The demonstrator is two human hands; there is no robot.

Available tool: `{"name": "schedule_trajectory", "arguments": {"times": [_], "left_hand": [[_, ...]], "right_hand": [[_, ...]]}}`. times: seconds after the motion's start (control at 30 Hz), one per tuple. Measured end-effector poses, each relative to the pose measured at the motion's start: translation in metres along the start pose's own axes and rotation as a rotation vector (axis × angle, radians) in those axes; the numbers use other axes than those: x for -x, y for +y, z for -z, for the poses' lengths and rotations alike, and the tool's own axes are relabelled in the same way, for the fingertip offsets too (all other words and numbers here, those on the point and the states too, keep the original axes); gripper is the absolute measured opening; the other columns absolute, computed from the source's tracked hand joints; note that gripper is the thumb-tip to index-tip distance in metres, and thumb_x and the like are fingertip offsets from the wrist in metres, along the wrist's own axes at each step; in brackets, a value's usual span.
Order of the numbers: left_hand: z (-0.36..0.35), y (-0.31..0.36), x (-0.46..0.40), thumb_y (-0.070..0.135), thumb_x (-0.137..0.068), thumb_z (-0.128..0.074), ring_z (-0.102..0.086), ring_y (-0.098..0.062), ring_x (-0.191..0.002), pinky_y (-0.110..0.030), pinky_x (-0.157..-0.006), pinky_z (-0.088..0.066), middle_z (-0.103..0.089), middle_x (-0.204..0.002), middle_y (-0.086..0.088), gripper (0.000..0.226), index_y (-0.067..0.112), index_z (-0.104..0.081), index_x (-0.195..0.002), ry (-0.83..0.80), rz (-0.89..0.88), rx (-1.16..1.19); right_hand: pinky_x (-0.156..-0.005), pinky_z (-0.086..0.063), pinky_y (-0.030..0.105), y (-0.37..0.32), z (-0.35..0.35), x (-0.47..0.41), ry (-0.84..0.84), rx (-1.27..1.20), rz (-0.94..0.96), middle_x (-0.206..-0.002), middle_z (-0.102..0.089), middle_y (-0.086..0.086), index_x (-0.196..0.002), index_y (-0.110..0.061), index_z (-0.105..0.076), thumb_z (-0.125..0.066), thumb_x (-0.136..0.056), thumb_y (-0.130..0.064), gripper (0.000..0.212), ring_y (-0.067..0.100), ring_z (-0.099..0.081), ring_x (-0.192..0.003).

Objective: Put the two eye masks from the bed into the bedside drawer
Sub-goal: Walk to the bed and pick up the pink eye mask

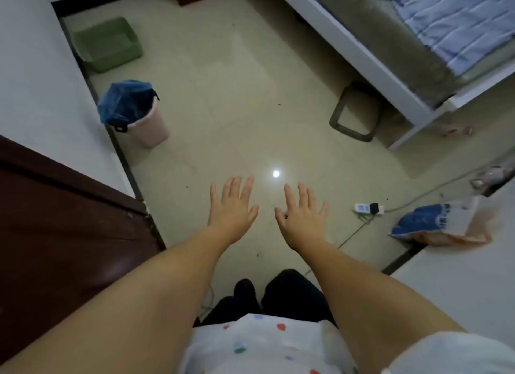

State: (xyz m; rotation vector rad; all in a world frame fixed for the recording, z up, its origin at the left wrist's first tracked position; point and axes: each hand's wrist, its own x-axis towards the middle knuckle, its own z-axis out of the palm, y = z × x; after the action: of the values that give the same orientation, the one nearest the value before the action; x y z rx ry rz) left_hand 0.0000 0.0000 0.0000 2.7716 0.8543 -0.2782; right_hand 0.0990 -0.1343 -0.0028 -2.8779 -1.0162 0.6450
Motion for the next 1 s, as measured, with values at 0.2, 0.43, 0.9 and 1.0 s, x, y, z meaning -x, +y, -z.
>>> {"name": "schedule_trajectory", "arguments": {"times": [0.2, 0.43, 0.9, 1.0], "left_hand": [[0.011, -0.011, -0.062, 0.046, -0.092, -0.032, -0.014, -0.025, -0.143, -0.057, -0.114, -0.007, -0.019, -0.155, -0.008, 0.068, 0.023, 0.001, -0.147, -0.010, -0.012, -0.001], [0.051, -0.002, -0.216, 0.044, -0.093, -0.033, -0.014, -0.025, -0.143, -0.057, -0.114, -0.007, -0.020, -0.155, -0.009, 0.067, 0.022, -0.001, -0.147, 0.057, -0.039, -0.010], [0.189, -0.057, -0.551, 0.041, -0.093, -0.037, -0.016, -0.026, -0.142, -0.059, -0.114, -0.007, -0.022, -0.154, -0.011, 0.066, 0.020, -0.007, -0.147, 0.179, 0.060, -0.013], [0.215, -0.088, -0.637, 0.040, -0.093, -0.037, -0.017, -0.027, -0.142, -0.059, -0.113, -0.008, -0.021, -0.154, -0.011, 0.064, 0.020, -0.008, -0.147, 0.202, 0.056, -0.013]], "right_hand": [[-0.112, 0.001, 0.058, 0.003, 0.030, -0.060, 0.019, -0.004, -0.049, -0.159, 0.002, 0.004, -0.145, -0.030, 0.006, -0.016, -0.093, -0.051, 0.060, 0.024, 0.003, -0.145], [-0.112, 0.003, 0.058, 0.015, 0.091, -0.203, 0.090, -0.013, -0.050, -0.159, 0.000, 0.004, -0.145, -0.031, 0.003, -0.018, -0.093, -0.051, 0.060, 0.024, 0.003, -0.144], [-0.111, 0.002, 0.060, -0.017, 0.276, -0.548, 0.175, 0.082, 0.091, -0.158, -0.010, 0.008, -0.146, -0.029, -0.004, -0.019, -0.094, -0.048, 0.057, 0.025, -0.002, -0.145], [-0.111, 0.002, 0.060, -0.046, 0.307, -0.637, 0.210, 0.097, 0.110, -0.157, -0.011, 0.009, -0.146, -0.028, -0.005, -0.020, -0.094, -0.048, 0.057, 0.026, -0.002, -0.145]]}}
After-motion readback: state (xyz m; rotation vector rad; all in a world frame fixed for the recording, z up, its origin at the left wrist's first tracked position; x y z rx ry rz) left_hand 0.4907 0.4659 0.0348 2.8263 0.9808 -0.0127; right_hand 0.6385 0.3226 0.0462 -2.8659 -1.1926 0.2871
